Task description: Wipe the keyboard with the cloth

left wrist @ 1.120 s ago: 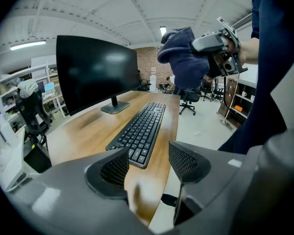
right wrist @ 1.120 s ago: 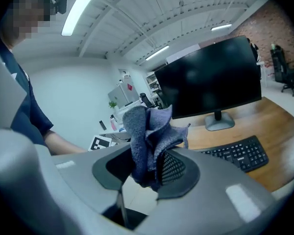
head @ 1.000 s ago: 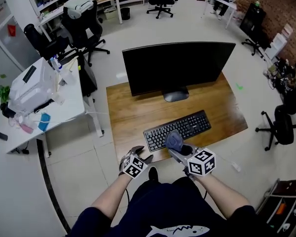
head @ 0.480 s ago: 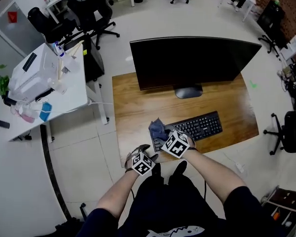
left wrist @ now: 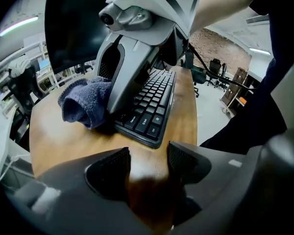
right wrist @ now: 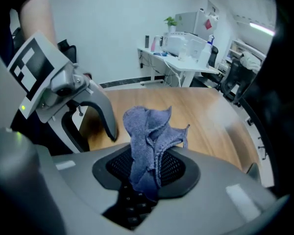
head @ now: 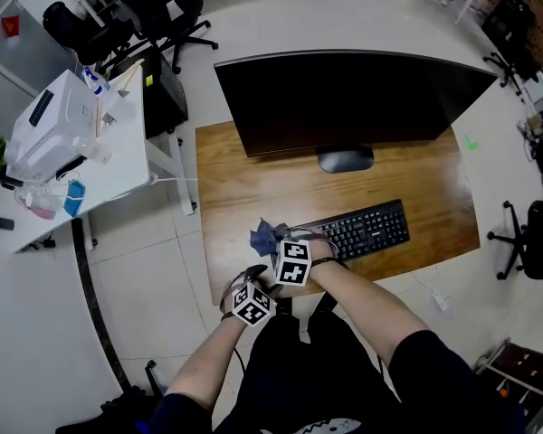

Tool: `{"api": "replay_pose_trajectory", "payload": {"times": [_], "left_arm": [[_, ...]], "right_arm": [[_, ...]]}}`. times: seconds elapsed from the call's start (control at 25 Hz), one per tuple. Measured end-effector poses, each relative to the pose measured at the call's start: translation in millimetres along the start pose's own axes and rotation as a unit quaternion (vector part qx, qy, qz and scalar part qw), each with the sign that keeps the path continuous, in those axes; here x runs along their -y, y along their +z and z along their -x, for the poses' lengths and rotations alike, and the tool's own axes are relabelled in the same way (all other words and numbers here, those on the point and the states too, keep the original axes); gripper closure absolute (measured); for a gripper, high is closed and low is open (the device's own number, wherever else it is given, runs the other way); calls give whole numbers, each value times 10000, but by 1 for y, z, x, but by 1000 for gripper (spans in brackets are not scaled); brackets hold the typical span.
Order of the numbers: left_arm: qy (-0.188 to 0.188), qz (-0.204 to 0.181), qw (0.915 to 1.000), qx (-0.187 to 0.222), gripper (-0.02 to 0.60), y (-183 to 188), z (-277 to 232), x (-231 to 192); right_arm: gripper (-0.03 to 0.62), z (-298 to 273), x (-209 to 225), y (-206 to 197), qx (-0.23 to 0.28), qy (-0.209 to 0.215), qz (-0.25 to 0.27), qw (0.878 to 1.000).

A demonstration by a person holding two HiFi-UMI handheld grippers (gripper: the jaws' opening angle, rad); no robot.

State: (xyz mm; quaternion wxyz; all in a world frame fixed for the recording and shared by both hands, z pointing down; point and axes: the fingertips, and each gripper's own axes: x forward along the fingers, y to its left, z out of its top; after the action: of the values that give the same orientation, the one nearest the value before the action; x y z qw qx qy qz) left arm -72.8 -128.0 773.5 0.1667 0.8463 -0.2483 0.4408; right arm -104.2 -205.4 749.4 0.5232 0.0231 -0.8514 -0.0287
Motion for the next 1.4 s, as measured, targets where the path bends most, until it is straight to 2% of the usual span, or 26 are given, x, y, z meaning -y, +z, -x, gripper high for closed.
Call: {"api": "replay_pose_trajectory", "payload": {"times": [0.12, 0.28, 0.36, 0.56, 0.8, 1.12, 1.4], "left_arm": [[-110, 90, 9996, -226, 333, 2, 0, -1], [-70, -280, 9985, -475, 351, -2, -2, -2], [23, -279, 9985, -465, 350, -3, -3, -6], [46, -96, 9994, -331, 350, -2, -4, -7], [-2, -81, 9985, -545, 354, -1, -5, -7], [26, -17, 9976, -685, 354, 1, -4, -7], [56, -2, 9974, -714, 354, 0, -6, -8]], "right_arm": [[459, 0, 0, -2, -40, -4, 176, 9998], [461, 9, 7, -22, -64, -73, 17, 10000], [461, 15, 14, -38, -110, -137, -114, 9998], [462, 39, 38, -99, -262, -366, -491, 9978], [464, 80, 67, -188, -612, -678, -780, 9928], [463, 135, 100, -301, -1167, -1123, -1430, 9764], [462, 166, 118, -366, -1702, -1491, -1884, 9557]]}}
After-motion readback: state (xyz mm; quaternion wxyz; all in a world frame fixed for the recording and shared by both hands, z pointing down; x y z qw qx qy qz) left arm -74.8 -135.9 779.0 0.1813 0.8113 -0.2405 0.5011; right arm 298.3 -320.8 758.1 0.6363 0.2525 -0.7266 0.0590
